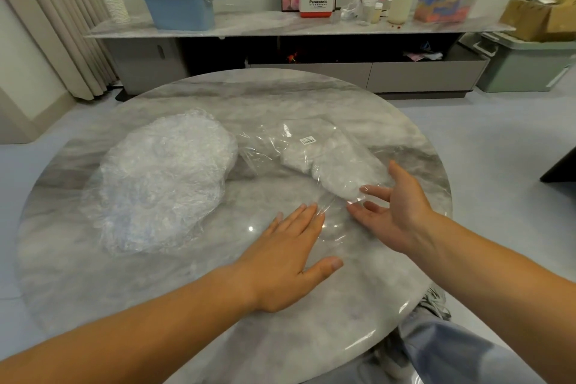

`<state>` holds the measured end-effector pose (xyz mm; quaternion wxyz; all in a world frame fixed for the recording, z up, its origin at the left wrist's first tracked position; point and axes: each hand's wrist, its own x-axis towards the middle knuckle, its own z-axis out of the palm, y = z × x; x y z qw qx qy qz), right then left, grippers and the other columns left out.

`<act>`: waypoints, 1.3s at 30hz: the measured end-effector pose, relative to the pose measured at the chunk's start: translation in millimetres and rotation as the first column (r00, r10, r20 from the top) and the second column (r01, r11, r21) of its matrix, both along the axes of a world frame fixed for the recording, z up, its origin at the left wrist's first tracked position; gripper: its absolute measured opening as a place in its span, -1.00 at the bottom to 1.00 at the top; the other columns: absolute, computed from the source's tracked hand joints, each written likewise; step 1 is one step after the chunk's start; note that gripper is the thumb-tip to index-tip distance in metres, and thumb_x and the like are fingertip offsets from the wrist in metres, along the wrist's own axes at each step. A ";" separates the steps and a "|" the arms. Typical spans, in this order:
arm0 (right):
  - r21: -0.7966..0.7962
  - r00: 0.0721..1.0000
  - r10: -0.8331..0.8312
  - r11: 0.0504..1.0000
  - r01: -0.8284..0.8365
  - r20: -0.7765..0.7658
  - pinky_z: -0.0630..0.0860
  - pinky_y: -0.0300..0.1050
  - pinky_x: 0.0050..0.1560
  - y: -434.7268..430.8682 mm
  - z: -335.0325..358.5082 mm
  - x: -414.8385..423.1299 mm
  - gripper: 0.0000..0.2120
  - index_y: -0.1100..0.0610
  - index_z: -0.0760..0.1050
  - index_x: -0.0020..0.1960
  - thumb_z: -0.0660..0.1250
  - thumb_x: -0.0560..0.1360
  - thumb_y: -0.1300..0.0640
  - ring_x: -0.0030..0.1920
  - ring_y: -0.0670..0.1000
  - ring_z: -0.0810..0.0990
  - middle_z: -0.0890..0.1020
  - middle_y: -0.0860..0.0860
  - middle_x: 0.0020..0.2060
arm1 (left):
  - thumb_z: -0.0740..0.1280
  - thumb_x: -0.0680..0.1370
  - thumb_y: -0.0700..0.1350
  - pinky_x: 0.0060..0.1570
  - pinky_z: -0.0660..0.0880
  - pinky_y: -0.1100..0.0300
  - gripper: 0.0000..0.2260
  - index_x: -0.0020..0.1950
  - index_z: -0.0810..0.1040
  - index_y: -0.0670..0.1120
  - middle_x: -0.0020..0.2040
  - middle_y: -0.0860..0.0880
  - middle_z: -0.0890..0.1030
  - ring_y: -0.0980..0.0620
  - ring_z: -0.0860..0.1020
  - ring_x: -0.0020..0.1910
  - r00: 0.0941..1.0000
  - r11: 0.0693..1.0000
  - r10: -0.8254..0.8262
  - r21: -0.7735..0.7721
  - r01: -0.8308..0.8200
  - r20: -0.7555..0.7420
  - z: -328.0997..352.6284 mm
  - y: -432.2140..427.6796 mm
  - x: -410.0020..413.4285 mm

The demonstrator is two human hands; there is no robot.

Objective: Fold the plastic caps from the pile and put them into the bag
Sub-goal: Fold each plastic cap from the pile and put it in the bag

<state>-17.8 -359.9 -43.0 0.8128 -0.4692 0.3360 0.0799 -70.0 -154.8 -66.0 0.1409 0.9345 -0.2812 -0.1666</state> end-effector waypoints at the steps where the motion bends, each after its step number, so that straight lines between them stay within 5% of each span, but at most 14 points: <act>1: 0.004 1.000 0.009 1.000 -0.009 -0.006 0.57 0.16 0.26 -0.8 0.1 -0.4 -0.40 0.33 0.52 0.12 0.28 0.59 -0.26 0.10 0.24 0.58 0.45 0.29 0.20 | -0.10 0.59 0.37 0.58 -0.24 0.08 -0.27 0.64 -0.24 0.04 0.62 0.12 -0.30 0.24 -0.35 0.55 1.000 1.000 -0.005 -0.002 0.005 -0.001 -0.4 0.7 0.0; 5: 0.072 0.998 0.069 0.995 -0.068 -0.012 0.47 0.30 0.33 -2.9 -1.3 0.5 -0.31 0.38 0.46 0.24 0.17 0.62 -0.29 0.23 0.36 0.54 0.51 0.35 0.23 | -0.07 0.60 0.36 0.58 -0.26 0.12 -0.27 0.64 -0.23 0.04 0.62 0.13 -0.30 0.24 -0.34 0.55 1.000 1.000 -0.014 -0.006 0.014 -0.009 0.2 1.7 0.0; 9: 0.139 0.992 0.120 0.983 -0.123 0.032 0.35 0.35 0.41 0.1 -1.4 6.8 -0.22 0.36 0.40 0.31 0.08 0.60 -0.38 0.32 0.26 0.49 0.50 0.27 0.28 | -0.07 0.61 0.36 0.57 -0.26 0.12 -0.27 0.64 -0.23 0.04 0.62 0.12 -0.30 0.24 -0.34 0.55 1.000 1.000 -0.027 -0.016 0.026 -0.012 -0.3 2.8 0.8; 14: 0.228 0.992 0.095 0.967 -0.110 0.077 0.32 0.29 0.45 6.4 -4.1 12.0 -0.20 0.26 0.29 0.42 0.16 0.54 -0.41 0.29 0.24 0.47 0.51 0.26 0.25 | -0.08 0.59 0.38 0.58 -0.26 0.09 -0.27 0.65 -0.18 0.05 0.63 0.09 -0.28 0.23 -0.34 0.56 0.999 0.999 -0.035 -0.015 0.035 -0.007 -6.5 7.3 5.5; 20: -0.042 0.999 0.042 0.998 -0.042 -0.001 0.46 0.33 0.33 -3.8 6.6 -10.4 -0.27 0.23 0.08 0.60 0.27 0.63 -0.14 0.26 0.44 0.51 0.39 0.40 0.36 | -0.03 0.62 0.36 0.58 -0.27 0.07 -0.35 0.65 -0.04 0.13 0.64 0.07 -0.25 0.19 -0.34 0.56 0.999 0.999 -0.039 0.002 0.039 -0.016 -9.0 11.1 6.9; 26: -0.270 0.996 0.093 0.959 -0.085 0.017 0.63 0.19 0.07 -12.1 17.7 -32.8 -0.60 0.27 0.35 0.33 0.24 0.67 -0.03 0.01 0.30 0.68 0.57 0.29 0.06 | 0.03 0.61 0.35 0.58 -0.23 0.00 -0.47 0.51 0.33 0.17 0.63 0.09 -0.26 0.22 -0.43 0.52 1.000 0.995 -0.023 -0.098 0.021 -0.014 -7.1 16.2 6.0; 30: -0.424 0.955 0.286 0.877 -0.225 0.083 0.62 0.07 -0.21 14.3 33.5 -40.8 -0.68 0.24 0.51 -0.01 0.20 0.68 -0.01 -0.23 0.18 0.68 0.61 0.14 -0.31 | 0.08 0.63 0.29 0.58 -0.07 0.09 -0.57 0.39 0.44 0.14 0.65 0.10 -0.02 0.23 -0.17 0.59 0.995 0.968 0.103 -0.231 -0.096 0.018 4.1 31.1 2.1; 35: -0.524 0.774 0.613 0.716 -0.461 0.157 0.66 0.17 -0.11 60.7 39.7 -51.7 -0.67 0.32 0.57 -0.04 0.24 0.66 0.06 -0.22 0.20 0.68 0.65 0.23 -0.24 | 0.08 0.65 0.22 0.27 0.31 0.28 -0.58 0.40 0.42 0.06 0.39 0.16 0.44 0.14 0.43 0.33 0.929 0.917 0.345 -0.259 -0.302 0.137 14.8 84.4 -8.2; 37: -0.572 0.670 0.728 0.615 -0.543 0.147 0.68 0.17 0.00 76.3 34.2 -56.2 -0.69 0.31 0.60 0.00 0.26 0.65 0.06 -0.11 0.20 0.70 0.69 0.22 -0.14 | 0.10 0.64 0.20 0.30 0.35 0.21 -0.60 0.36 0.48 0.04 0.38 0.11 0.46 0.07 0.46 0.33 0.880 0.900 0.424 -0.208 -0.382 0.216 14.6 112.0 -14.7; 39: -0.711 0.531 0.840 0.441 -0.549 0.111 0.66 0.06 0.11 89.6 24.7 -62.3 -0.72 0.20 0.64 0.04 0.27 0.64 0.02 0.04 0.07 0.68 0.70 0.11 -0.01 | 0.12 0.65 0.17 0.47 0.20 0.12 -0.59 0.40 0.48 0.03 0.56 0.00 0.30 -0.02 0.27 0.53 0.844 0.880 0.472 -0.088 -0.466 0.255 12.7 135.3 -23.3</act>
